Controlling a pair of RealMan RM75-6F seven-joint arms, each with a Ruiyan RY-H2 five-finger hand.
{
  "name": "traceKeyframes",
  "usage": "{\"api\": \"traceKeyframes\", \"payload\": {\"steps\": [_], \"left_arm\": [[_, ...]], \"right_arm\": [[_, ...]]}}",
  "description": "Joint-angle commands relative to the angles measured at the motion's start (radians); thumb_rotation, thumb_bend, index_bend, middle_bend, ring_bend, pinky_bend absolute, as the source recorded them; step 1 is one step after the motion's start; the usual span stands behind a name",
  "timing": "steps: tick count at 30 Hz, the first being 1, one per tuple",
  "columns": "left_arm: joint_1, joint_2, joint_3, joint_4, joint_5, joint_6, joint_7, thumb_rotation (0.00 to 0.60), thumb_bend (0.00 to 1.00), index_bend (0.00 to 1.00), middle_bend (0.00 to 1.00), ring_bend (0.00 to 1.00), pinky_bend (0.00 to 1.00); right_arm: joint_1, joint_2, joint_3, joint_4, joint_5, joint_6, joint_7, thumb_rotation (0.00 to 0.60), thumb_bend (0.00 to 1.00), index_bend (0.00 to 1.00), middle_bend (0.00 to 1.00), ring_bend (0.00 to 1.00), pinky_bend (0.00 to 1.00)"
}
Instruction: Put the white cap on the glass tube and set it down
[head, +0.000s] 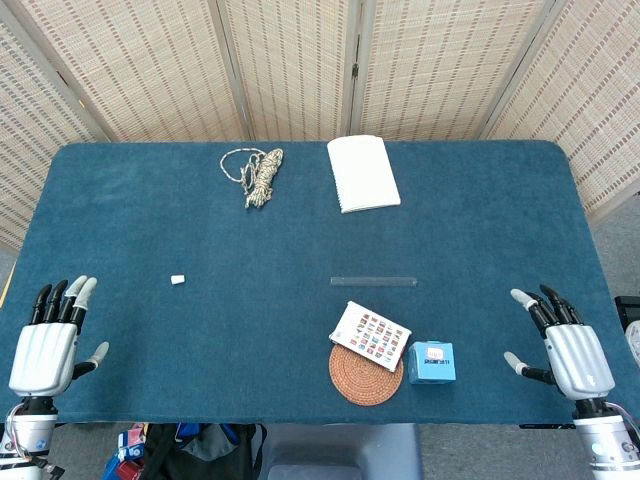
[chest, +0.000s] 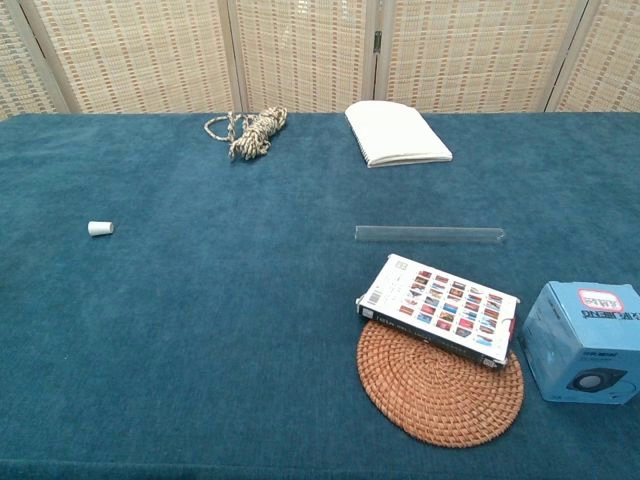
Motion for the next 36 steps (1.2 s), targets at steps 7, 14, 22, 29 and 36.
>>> {"api": "traceKeyframes", "payload": {"steps": [7, 14, 22, 29, 36], "left_arm": [[0.011, 0.01, 0.011, -0.006, 0.005, 0.016, -0.002, 0.6, 0.22, 0.0, 0.0, 0.0, 0.0], [0.019, 0.018, 0.017, -0.01, 0.013, 0.028, -0.008, 0.6, 0.22, 0.0, 0.0, 0.0, 0.0], [0.024, 0.023, 0.025, -0.014, 0.015, 0.027, -0.01, 0.6, 0.22, 0.0, 0.0, 0.0, 0.0], [0.026, 0.026, 0.027, -0.013, 0.016, 0.03, -0.014, 0.6, 0.22, 0.0, 0.0, 0.0, 0.0], [0.023, 0.029, 0.031, -0.012, 0.028, 0.025, -0.017, 0.6, 0.22, 0.0, 0.0, 0.0, 0.0]], "right_arm": [[-0.001, 0.001, -0.001, 0.003, -0.019, 0.013, 0.01, 0.6, 0.19, 0.15, 0.19, 0.06, 0.14], [-0.007, 0.005, -0.002, 0.002, -0.034, 0.031, 0.014, 0.6, 0.18, 0.15, 0.2, 0.07, 0.14], [0.008, 0.007, 0.01, -0.003, -0.029, 0.019, -0.001, 0.6, 0.19, 0.15, 0.2, 0.07, 0.15], [0.056, 0.028, 0.042, -0.032, -0.013, -0.03, -0.041, 0.6, 0.19, 0.15, 0.21, 0.08, 0.16], [0.157, 0.052, 0.106, -0.058, 0.047, -0.145, -0.06, 0.6, 0.19, 0.15, 0.23, 0.11, 0.2]]}}
